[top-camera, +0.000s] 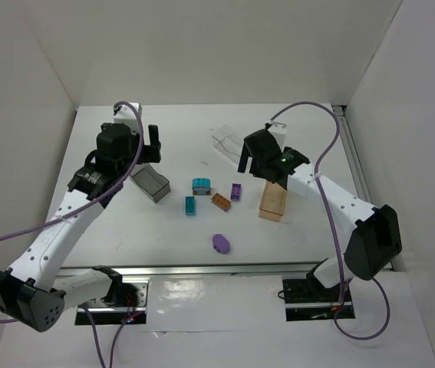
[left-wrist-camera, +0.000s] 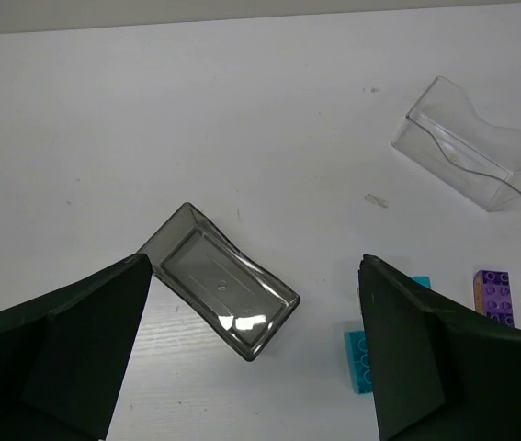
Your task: Sort the legos into containers by color
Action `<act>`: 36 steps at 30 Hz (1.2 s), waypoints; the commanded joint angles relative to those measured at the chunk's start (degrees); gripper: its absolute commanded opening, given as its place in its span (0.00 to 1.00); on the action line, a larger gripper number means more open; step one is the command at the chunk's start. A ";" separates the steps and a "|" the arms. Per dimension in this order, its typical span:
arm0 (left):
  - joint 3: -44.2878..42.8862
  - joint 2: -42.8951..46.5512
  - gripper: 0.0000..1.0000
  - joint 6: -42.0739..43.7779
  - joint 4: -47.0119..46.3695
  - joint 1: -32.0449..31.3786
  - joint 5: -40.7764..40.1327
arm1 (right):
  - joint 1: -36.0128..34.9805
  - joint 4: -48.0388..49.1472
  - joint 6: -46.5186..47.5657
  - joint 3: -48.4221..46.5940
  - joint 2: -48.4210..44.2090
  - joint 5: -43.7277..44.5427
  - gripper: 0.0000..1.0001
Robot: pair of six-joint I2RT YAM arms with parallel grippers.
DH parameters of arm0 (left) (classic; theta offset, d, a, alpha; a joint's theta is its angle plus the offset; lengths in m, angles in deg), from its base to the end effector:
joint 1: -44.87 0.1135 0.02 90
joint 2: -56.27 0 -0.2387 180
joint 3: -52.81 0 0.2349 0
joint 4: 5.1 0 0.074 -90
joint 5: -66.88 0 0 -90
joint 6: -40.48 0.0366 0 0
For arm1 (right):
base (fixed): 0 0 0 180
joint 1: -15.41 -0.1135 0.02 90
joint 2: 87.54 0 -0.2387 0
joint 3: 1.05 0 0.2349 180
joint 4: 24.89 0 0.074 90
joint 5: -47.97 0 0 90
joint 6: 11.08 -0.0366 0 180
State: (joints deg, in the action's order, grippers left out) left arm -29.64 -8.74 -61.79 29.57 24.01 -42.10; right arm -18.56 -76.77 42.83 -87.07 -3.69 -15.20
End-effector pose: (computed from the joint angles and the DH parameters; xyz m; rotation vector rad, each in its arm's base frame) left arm 0.2350 -0.0768 0.3681 -0.0883 1.8536 -0.0918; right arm 0.2565 0.1529 0.2784 0.2449 2.3068 0.0353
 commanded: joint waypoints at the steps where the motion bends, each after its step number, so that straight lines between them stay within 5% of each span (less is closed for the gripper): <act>1: 1.21 2.60 1.00 -2.22 -0.89 -0.32 0.62 | -0.04 3.59 -0.11 0.73 0.08 -0.64 0.99; 13: -1.69 -0.73 0.98 -11.19 6.30 -0.32 4.04 | -2.59 6.48 0.94 0.20 4.38 -3.01 0.99; 19: -0.37 -1.78 0.90 -13.04 8.77 -0.32 2.72 | -3.20 10.80 0.94 2.66 7.63 -4.07 0.85; 23: 2.70 -1.79 0.90 -13.66 8.77 -0.32 4.03 | -3.20 12.99 1.47 2.67 11.24 -8.45 0.66; 32: 3.85 -1.26 0.90 -14.27 8.77 -0.32 3.51 | -3.20 11.86 -1.86 -1.29 22.49 -8.20 0.71; 36: 3.85 -1.26 0.89 -14.27 8.77 -0.32 3.51 | -3.20 13.17 -3.01 -0.07 23.55 -7.58 0.58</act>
State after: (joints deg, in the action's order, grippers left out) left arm -25.82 -10.97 -75.39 39.17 23.92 -38.34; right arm -21.36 -65.85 42.08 -86.06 20.22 -23.83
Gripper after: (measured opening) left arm 0.891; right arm 0.616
